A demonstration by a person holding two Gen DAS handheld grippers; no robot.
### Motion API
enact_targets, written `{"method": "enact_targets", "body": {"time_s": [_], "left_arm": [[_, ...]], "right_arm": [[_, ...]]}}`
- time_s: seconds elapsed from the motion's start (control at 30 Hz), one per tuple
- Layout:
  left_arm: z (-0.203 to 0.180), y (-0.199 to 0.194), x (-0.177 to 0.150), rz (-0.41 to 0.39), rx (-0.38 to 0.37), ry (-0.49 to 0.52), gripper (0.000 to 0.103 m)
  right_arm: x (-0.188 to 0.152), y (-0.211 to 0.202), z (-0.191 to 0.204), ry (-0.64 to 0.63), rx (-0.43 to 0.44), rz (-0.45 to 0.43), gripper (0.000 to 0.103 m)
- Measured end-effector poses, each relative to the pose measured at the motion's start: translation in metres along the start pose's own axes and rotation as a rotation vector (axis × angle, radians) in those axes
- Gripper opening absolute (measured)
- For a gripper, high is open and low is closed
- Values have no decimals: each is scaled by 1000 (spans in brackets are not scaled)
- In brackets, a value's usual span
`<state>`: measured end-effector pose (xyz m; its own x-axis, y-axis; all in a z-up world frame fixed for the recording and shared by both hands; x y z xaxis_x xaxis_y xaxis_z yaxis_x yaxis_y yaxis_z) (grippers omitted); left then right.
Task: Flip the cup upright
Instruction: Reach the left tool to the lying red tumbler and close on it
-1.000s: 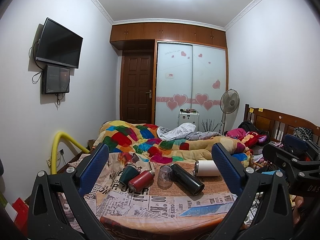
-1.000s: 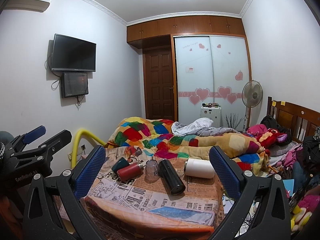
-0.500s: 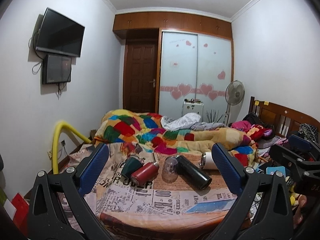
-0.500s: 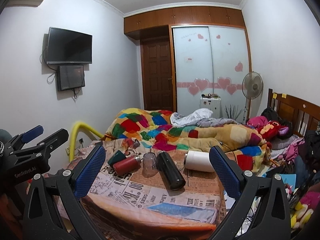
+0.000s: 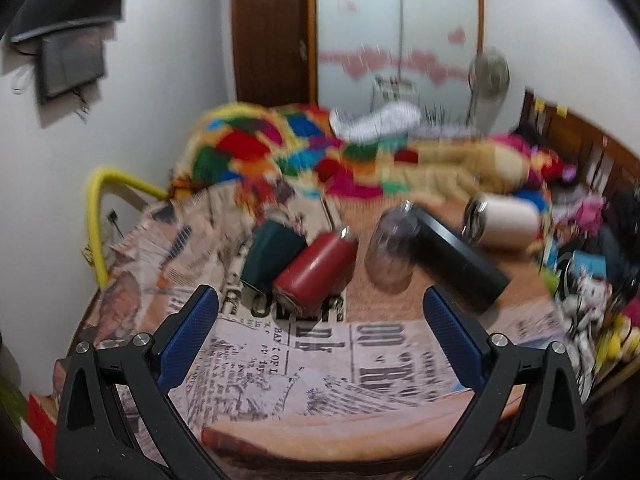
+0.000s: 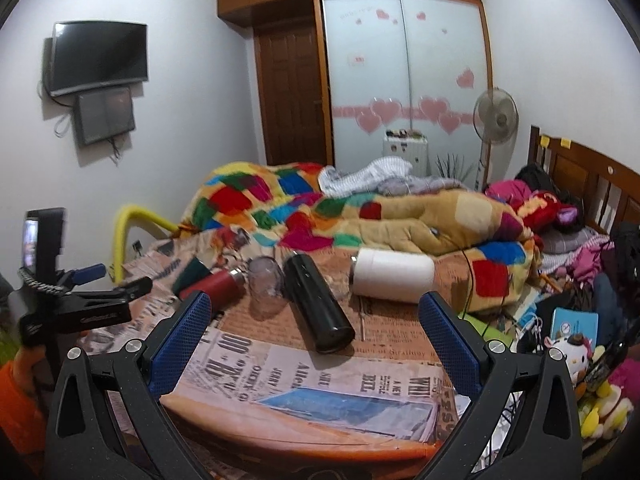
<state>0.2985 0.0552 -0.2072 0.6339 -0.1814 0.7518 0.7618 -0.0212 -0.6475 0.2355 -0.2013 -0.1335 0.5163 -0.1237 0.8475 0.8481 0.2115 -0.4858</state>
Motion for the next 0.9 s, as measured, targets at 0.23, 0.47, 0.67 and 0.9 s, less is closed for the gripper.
{"method": "enact_targets", "body": {"time_s": [0.23, 0.47, 0.67, 0.9], "left_arm": [[4, 95, -2, 174, -87, 75, 88], [1, 146, -4, 270, -145, 125, 81], [-6, 168, -6, 326, -149, 200, 81], [-15, 178, -8, 373, -189, 264, 80]], "right_arm": [[-7, 39, -10, 24, -35, 80, 103], [-14, 71, -11, 23, -45, 134, 103], [-20, 84, -6, 21, -35, 160, 103], [-28, 94, 0, 8, -26, 186, 103]]}}
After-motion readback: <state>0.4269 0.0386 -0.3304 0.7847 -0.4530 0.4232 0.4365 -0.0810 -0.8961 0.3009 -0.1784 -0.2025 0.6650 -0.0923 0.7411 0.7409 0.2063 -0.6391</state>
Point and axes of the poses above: each gripper's, at about its wrist camera, not at the fingertips, and y roughly the way its jaws point, z to its left, x to its top, the point moved 8 cm from there along y, roughly the way its jaws point, and after that the axes turned 9 degrees about y, right-handed, at the moved point
